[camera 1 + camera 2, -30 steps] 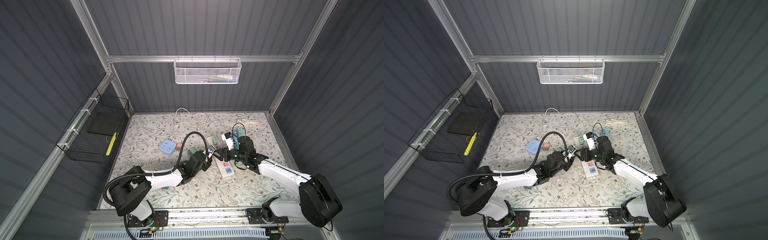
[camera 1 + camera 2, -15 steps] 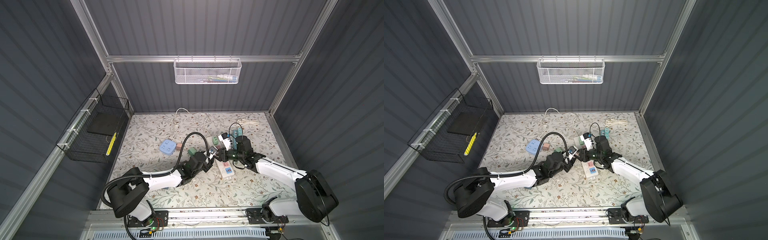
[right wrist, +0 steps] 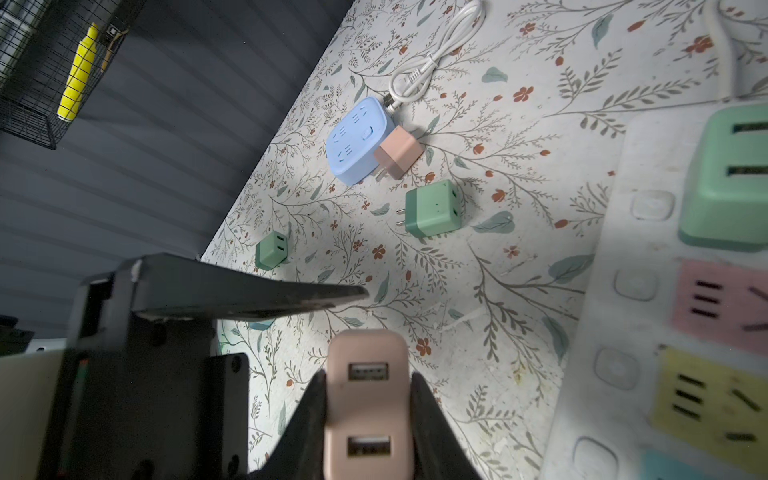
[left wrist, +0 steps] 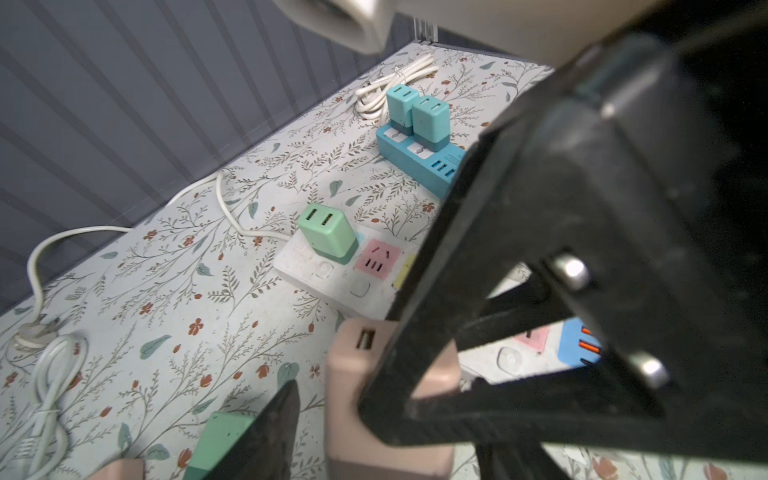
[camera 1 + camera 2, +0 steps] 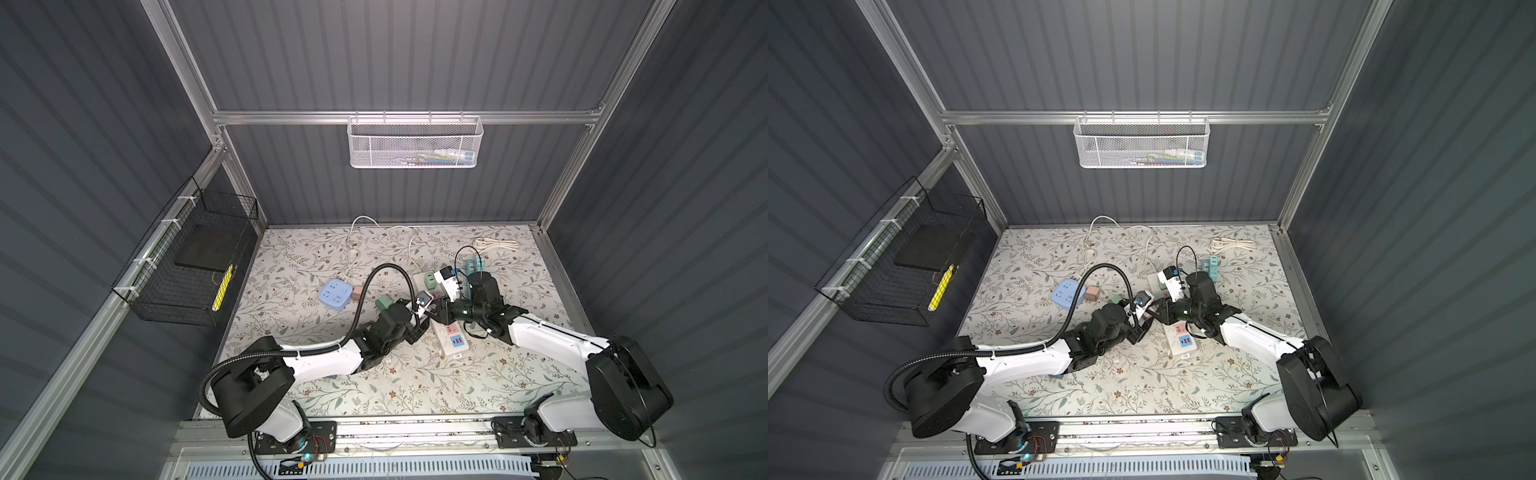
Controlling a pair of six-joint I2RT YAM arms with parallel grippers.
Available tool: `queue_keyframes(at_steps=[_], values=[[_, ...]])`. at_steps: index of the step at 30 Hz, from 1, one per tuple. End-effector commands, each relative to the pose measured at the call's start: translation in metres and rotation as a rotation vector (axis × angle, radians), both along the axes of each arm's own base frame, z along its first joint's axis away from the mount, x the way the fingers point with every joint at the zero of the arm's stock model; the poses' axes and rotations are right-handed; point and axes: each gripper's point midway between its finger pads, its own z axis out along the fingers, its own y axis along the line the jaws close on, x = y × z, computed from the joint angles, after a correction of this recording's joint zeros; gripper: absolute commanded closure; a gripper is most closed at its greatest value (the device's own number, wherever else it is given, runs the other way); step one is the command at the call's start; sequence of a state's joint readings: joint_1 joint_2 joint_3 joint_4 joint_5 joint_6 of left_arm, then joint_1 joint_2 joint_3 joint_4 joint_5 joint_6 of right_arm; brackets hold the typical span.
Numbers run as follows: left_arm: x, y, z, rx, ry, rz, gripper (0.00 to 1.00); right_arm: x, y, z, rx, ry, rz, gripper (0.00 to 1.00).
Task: Insert the plug
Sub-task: 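Open the left gripper and withdraw it while the right holds the pink charger, then lower the pink charger into the pink socket beside the green charger with the right gripper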
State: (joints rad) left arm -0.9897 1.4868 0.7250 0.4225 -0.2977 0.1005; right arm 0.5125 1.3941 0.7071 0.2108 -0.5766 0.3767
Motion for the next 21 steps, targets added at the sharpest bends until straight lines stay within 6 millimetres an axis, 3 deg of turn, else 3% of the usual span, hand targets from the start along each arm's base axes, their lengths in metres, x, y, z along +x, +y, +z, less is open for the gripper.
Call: queue_keyframes(at_steps=[1, 5, 13, 21], values=[[0.004, 0.012, 0.025, -0.094, -0.028, 0.092, 0.21, 0.012, -0.013, 0.012, -0.045, -0.087, -0.088, 0.8], [0.004, 0.035, 0.026, -0.162, 0.002, 0.195, 0.14, 0.024, -0.038, 0.016, -0.117, -0.183, -0.228, 0.8], [0.011, 0.111, 0.019, -0.262, 0.056, 0.575, 0.01, 0.044, -0.07, 0.0, -0.285, -0.256, -0.378, 0.81], [0.0, 0.133, 0.014, -0.29, 0.078, 0.62, 0.0, 0.067, -0.076, -0.019, -0.409, -0.254, -0.424, 0.81]])
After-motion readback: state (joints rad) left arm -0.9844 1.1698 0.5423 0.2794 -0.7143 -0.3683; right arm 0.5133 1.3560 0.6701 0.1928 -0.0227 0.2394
